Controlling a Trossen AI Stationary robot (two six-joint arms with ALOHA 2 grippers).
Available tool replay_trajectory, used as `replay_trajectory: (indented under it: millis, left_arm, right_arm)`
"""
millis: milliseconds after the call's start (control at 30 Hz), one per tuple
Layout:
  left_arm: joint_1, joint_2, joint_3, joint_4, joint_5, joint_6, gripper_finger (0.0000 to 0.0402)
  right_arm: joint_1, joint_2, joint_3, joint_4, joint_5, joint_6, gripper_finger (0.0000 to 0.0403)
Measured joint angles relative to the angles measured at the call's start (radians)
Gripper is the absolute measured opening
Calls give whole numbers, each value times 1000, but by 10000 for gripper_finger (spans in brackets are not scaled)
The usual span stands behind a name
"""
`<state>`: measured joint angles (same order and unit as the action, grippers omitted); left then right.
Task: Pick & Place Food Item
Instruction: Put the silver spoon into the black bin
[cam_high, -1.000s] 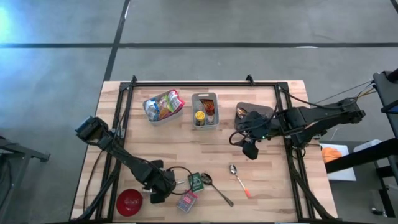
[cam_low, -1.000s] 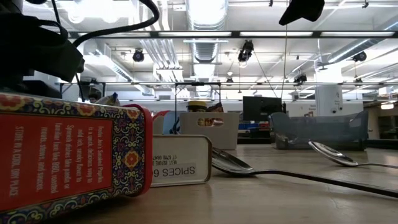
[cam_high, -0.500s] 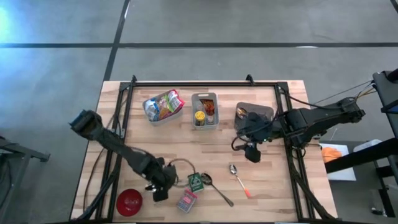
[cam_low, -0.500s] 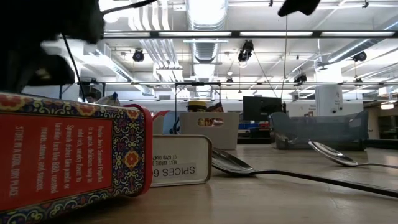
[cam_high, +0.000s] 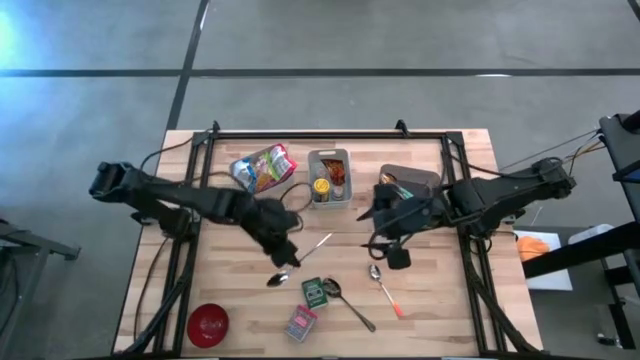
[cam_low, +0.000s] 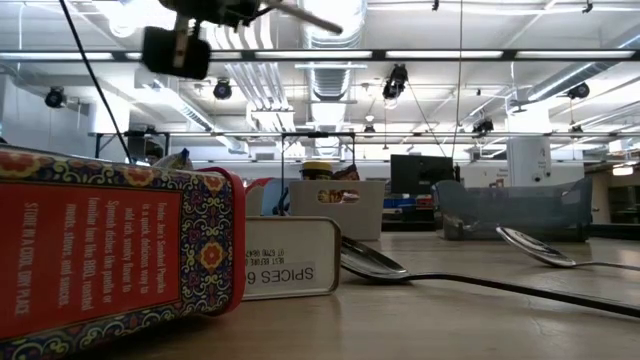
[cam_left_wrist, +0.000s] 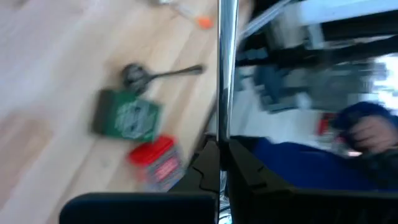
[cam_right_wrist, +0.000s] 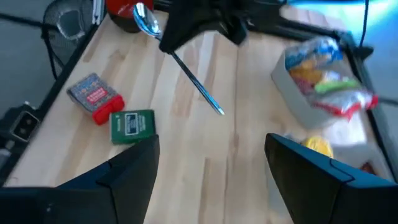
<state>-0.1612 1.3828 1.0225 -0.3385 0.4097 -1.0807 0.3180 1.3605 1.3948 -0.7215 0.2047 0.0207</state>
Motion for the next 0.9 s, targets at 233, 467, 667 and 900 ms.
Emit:
replay_trajectory:
  millis: [233, 467, 667, 900]
  left_arm:
    - [99, 2, 0, 58, 100, -40, 0]
    - [125, 2, 0, 69, 184, 4, 0]
    - [125, 2, 0, 75, 227, 15, 0]
    - [123, 2, 0, 92, 272, 37, 0]
  right_arm:
    - [0, 168, 167, -83, -54, -168, 289]
    - [-9, 324, 308, -201, -55, -258, 289]
    - [-13, 404, 403, -222, -1, -318, 289]
    - [-15, 453, 438, -245, 4, -364, 274]
